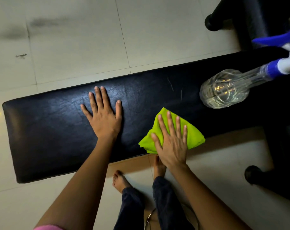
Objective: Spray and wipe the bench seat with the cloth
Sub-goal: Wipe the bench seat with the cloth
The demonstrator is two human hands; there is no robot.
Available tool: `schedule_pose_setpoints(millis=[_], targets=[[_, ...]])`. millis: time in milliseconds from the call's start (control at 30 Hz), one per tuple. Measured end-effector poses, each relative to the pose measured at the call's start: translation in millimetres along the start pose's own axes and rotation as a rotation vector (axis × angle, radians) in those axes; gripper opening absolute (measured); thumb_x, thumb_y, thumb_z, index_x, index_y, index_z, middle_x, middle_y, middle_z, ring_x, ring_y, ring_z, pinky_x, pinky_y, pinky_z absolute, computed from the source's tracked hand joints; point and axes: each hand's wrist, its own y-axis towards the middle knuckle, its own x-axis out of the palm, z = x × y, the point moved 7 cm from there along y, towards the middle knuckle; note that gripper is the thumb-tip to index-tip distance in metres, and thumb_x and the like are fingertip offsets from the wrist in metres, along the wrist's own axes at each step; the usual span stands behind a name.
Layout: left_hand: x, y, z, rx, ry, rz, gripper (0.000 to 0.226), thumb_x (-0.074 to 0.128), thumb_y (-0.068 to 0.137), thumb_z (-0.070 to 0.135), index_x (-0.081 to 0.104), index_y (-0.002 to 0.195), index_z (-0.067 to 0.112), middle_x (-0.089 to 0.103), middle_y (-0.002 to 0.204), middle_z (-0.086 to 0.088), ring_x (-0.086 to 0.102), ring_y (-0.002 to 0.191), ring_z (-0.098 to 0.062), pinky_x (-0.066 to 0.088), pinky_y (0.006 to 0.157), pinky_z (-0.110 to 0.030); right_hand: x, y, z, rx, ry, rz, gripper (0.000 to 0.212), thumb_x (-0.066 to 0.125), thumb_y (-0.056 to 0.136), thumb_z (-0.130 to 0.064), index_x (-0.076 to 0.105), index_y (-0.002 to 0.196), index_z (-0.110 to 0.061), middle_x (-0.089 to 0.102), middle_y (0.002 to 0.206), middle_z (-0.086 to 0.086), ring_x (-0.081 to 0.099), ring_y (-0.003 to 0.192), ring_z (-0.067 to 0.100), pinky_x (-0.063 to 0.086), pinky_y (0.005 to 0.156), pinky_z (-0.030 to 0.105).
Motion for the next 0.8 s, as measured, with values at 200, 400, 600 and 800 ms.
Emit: schedule_pose_setpoints(millis=[200, 400, 600, 800], targets=[[3, -1, 0, -0.013, 0.012, 0.013, 0.066, 0.023, 0.094, 0.051, 0.007, 0.15, 0.02, 0.006, 0.159, 0.001, 0.0, 0.146, -0.019, -0.009, 0.114, -0.051, -4, 49, -14, 0.058, 0.02, 0.025, 0.072, 0.023, 0.085, -0.067, 0.018, 0.147, -0.029, 0.018, 0.156, 0.0, 0.015, 0.143, 0.031, 0.007, 0.113, 0.049], [1, -2, 0, -0.014, 0.019, -0.01, 0.068, 0.017, 0.092, 0.054, 0.004, 0.15, 0.021, 0.003, 0.159, 0.001, -0.003, 0.146, -0.019, -0.01, 0.115, -0.05, -3, 18, 20, 0.03, -0.037, 0.007, 0.066, 0.012, 0.091, -0.063, 0.014, 0.147, -0.029, 0.016, 0.155, -0.002, 0.017, 0.142, 0.025, 0.013, 0.111, 0.046], [4, 0, 1, -0.02, 0.033, 0.013, 0.067, 0.017, 0.093, 0.053, 0.004, 0.15, 0.021, 0.004, 0.159, 0.001, -0.002, 0.146, -0.019, -0.012, 0.114, -0.05, -18, 100, 17, 0.155, 0.021, 0.049, 0.073, 0.02, 0.085, -0.067, 0.014, 0.148, -0.03, 0.012, 0.158, 0.0, 0.009, 0.144, 0.031, 0.008, 0.114, 0.05], [5, -2, 2, -0.019, 0.051, -0.019, 0.068, 0.015, 0.091, 0.054, 0.003, 0.15, 0.02, 0.004, 0.159, 0.001, -0.002, 0.146, -0.019, -0.01, 0.114, -0.051, -15, 80, 12, 0.102, -0.005, 0.054, 0.075, 0.021, 0.084, -0.068, 0.015, 0.148, -0.03, 0.014, 0.157, 0.002, 0.013, 0.144, 0.032, 0.011, 0.114, 0.051]])
